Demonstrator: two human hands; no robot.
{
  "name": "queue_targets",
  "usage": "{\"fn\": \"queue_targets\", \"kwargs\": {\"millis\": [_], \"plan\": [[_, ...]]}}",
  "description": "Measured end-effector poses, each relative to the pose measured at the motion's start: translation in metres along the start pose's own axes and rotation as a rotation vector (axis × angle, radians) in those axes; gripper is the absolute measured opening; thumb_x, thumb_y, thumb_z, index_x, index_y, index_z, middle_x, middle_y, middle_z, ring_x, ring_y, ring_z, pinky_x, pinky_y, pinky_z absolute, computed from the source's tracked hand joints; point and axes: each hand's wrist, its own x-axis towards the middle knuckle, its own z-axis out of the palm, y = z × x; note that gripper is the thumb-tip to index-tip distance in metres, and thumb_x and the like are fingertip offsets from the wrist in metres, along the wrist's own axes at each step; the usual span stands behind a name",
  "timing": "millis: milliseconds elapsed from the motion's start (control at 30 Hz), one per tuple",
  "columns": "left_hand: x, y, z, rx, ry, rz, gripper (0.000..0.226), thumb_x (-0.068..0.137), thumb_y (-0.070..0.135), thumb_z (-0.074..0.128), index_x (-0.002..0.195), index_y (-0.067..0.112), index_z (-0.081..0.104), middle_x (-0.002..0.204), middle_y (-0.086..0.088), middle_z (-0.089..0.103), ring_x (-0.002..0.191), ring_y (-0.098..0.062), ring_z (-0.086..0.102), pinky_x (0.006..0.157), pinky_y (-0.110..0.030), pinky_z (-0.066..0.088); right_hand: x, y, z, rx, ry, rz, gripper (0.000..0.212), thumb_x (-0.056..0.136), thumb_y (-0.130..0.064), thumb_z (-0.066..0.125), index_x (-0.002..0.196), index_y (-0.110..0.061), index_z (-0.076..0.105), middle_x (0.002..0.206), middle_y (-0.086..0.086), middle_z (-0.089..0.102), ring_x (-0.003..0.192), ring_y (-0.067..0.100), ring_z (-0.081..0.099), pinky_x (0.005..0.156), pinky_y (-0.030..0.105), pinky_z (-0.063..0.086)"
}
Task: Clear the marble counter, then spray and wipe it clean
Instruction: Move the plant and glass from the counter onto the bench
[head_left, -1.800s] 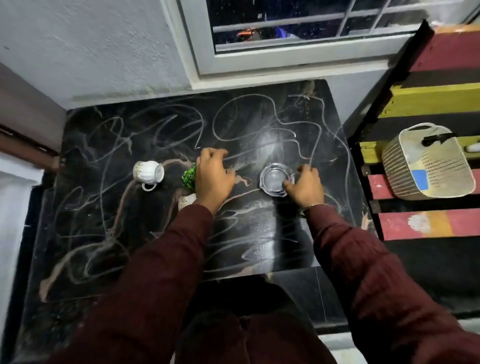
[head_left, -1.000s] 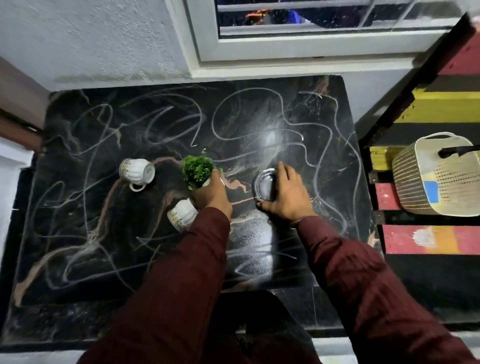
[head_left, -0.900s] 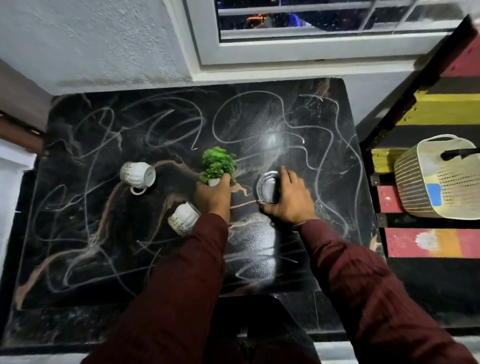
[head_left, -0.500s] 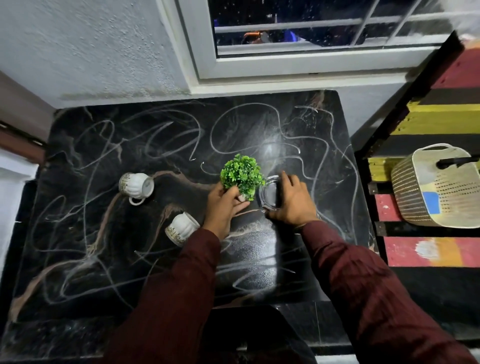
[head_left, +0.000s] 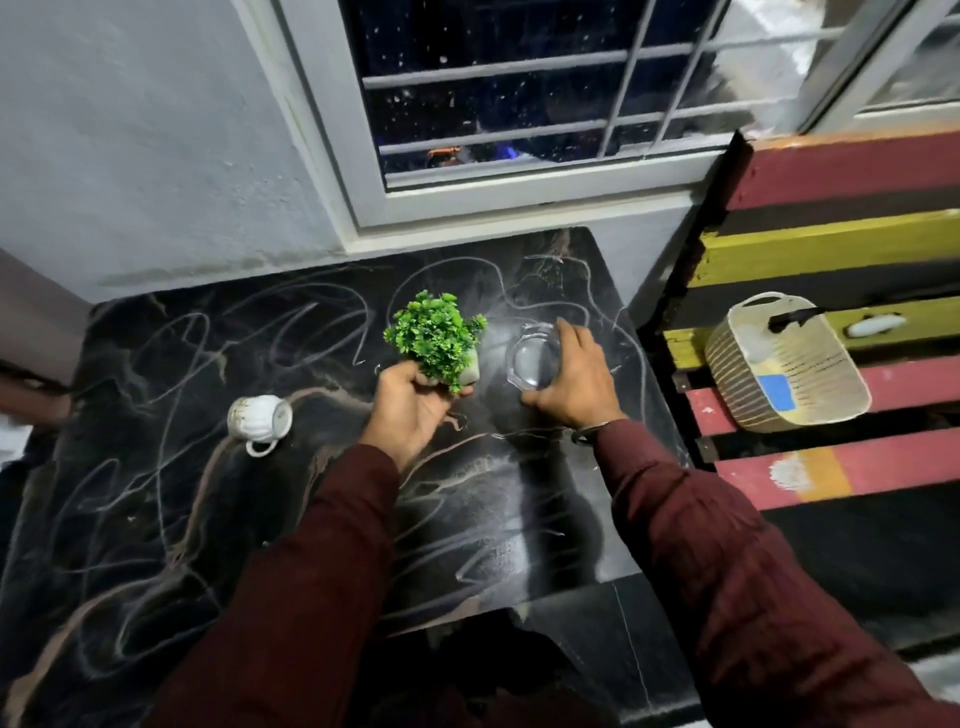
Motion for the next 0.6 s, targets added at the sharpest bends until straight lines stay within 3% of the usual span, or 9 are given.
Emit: {"fn": "queue_targets", "kwargs": {"millis": [33, 100, 167, 267, 433, 600], "plan": [[-0.002, 0.003, 0.005, 0.0, -0.05, 0.014, 0.032, 0.068, -0.003, 0.035, 0.077, -0.001, 0.065, 0.093, -0.016, 0.072, 0.081, -0.03, 0.068, 0.066, -0.035, 0.059, -0.003, -0.001, -0.007, -0.003, 0.027, 0.018, 0.113, 0.053, -0.04, 0.084, 0.146, -0.011, 0.027, 0.141, 0.008, 0.036, 0.126, 0.031, 0.039, 0.106, 0.04, 0.038], [-0.004, 0.005, 0.013, 0.062, -0.127, 0.06, 0.036, 0.072, -0.014, 0.038, 0.089, -0.002, 0.067, 0.092, -0.013, 0.074, 0.085, -0.026, 0.069, 0.075, -0.034, 0.058, -0.01, -0.002, -0.02, -0.015, 0.072, 0.06, 0.114, 0.054, -0.042, 0.084, 0.147, -0.01, 0.026, 0.142, 0.009, 0.035, 0.128, 0.03, 0.037, 0.107, 0.04, 0.037], [-0.008, 0.003, 0.023, 0.191, -0.195, 0.11, 0.035, 0.084, -0.022, 0.05, 0.107, -0.001, 0.067, 0.095, -0.009, 0.077, 0.092, -0.024, 0.071, 0.074, -0.028, 0.062, -0.021, 0.0, -0.037, -0.022, 0.139, 0.1, 0.114, 0.054, -0.044, 0.084, 0.146, -0.01, 0.027, 0.142, 0.01, 0.036, 0.128, 0.03, 0.037, 0.108, 0.039, 0.036], [-0.01, -0.004, 0.035, 0.418, -0.213, 0.196, 0.047, 0.087, -0.019, 0.068, 0.13, 0.0, 0.06, 0.116, -0.014, 0.073, 0.104, -0.027, 0.07, 0.073, -0.025, 0.063, -0.038, 0.008, -0.059, -0.041, 0.238, 0.152, 0.111, 0.052, -0.044, 0.083, 0.143, -0.008, 0.031, 0.136, 0.012, 0.04, 0.123, 0.032, 0.041, 0.104, 0.04, 0.038], [-0.015, -0.024, 0.071, 0.728, -0.139, 0.378, 0.066, 0.073, -0.011, 0.087, 0.13, 0.01, 0.06, 0.109, 0.002, 0.072, 0.095, -0.006, 0.068, 0.08, -0.008, 0.052, -0.067, 0.035, -0.092, -0.086, 0.325, 0.228, 0.112, 0.05, -0.048, 0.081, 0.142, -0.009, 0.031, 0.132, 0.011, 0.044, 0.119, 0.032, 0.046, 0.1, 0.044, 0.042], [-0.017, -0.055, 0.114, 0.836, -0.245, 0.441, 0.079, 0.071, -0.006, 0.091, 0.141, 0.007, 0.057, 0.121, -0.004, 0.073, 0.1, -0.007, 0.069, 0.087, -0.009, 0.053, -0.093, 0.077, -0.129, -0.129, 0.391, 0.31, 0.106, 0.052, -0.051, 0.079, 0.141, -0.015, 0.033, 0.132, 0.006, 0.044, 0.119, 0.03, 0.047, 0.094, 0.044, 0.045]]}}
